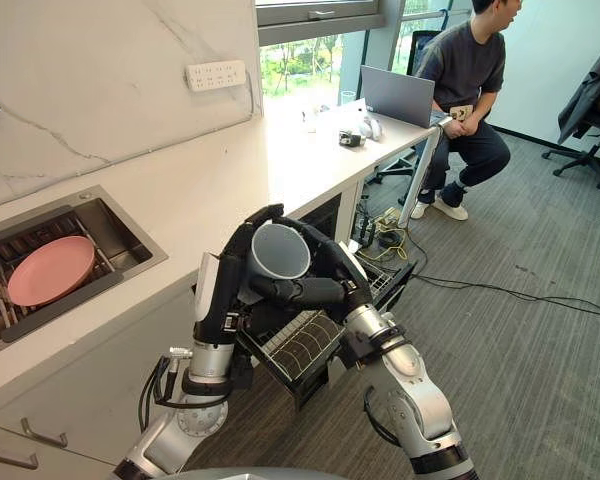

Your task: Walk over to the sink, pick up the cup, carry it to the dishwasher, place the cup inside the dishwasher, then close the dishwasher door

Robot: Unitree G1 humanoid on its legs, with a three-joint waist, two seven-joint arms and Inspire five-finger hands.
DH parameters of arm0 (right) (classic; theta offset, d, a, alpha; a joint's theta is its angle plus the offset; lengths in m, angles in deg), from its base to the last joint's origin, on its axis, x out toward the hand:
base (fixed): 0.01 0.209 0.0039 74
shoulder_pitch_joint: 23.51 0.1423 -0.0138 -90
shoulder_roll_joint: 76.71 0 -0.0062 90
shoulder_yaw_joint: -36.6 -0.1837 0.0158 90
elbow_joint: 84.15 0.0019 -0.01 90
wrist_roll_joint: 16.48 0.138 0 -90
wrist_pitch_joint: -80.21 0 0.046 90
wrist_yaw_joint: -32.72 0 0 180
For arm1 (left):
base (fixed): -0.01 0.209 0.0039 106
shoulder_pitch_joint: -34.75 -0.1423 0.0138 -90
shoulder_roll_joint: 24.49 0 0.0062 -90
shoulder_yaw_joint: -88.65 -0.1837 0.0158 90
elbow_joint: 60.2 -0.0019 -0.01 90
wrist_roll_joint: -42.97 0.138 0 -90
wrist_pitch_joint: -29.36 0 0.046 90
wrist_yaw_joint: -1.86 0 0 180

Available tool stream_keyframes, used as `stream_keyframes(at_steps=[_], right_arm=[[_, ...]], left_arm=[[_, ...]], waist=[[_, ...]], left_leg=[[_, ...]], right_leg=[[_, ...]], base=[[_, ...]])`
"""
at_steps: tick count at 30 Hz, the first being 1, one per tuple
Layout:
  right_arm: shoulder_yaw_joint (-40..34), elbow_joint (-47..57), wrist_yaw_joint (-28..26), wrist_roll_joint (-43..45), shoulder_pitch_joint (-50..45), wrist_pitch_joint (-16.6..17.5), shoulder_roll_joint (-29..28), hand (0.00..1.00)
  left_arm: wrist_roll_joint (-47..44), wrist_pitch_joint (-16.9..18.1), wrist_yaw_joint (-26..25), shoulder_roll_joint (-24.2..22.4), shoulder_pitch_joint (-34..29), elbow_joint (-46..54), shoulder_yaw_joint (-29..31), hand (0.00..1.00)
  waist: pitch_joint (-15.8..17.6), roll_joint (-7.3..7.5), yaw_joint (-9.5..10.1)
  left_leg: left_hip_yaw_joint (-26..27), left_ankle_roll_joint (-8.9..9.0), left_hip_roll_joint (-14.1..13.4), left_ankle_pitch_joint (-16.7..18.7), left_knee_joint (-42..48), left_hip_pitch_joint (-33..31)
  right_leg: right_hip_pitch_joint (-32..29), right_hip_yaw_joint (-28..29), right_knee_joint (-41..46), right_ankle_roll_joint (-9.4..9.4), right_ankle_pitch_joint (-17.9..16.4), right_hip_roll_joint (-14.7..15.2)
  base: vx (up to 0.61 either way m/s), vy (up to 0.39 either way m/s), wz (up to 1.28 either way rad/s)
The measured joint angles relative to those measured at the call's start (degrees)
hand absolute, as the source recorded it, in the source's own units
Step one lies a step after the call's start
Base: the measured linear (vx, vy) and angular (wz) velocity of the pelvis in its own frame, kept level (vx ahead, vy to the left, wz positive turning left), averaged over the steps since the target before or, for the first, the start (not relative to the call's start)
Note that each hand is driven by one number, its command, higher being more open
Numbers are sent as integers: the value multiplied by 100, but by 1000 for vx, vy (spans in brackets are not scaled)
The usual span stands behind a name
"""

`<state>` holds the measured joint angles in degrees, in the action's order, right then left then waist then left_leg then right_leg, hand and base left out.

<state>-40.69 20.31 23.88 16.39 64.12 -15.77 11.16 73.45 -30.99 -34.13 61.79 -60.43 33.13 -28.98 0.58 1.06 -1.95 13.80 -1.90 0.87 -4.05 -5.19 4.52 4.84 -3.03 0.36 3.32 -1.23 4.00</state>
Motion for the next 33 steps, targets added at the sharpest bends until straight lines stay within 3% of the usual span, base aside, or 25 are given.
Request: stream_keyframes(at_steps=[8, 20, 26, 33], right_arm=[[-126, -87, 390, 154, 0, 10, -290, 0], [-362, -504, 589, 1118, 1, 368, -859, 0], [-609, -689, 591, 1262, 1, 526, -1042, 0], [-1078, -752, 601, 1327, -67, 580, -1064, 0]], left_arm=[[222, 84, 32, -8, 0, 68, -191, 100], [502, 458, 117, -215, -18, 106, -307, 100], [481, 447, 75, -228, -136, 105, -44, 100], [-329, 269, 88, -487, -619, 65, 679, 100]], waist=[[-4, 4, -23], [-6, 2, -29], [-7, 1, -28], [-6, 0, -24]], left_leg=[[11, -6, -6, -4, 19, -6], [14, -6, -17, -5, -3, -6], [7, -3, -29, -8, -4, -4], [-53, 6, -29, -14, -7, 3]], right_leg=[[21, 8, -71, 1, 38, -8], [37, 3, -100, -1, 47, -19], [65, -11, -138, -8, 67, -35], [112, -70, -149, -9, 67, -35]], base=[[0, 0, 0], [0, 0, 0], [0, 0, 0], [3, -1, 3]])
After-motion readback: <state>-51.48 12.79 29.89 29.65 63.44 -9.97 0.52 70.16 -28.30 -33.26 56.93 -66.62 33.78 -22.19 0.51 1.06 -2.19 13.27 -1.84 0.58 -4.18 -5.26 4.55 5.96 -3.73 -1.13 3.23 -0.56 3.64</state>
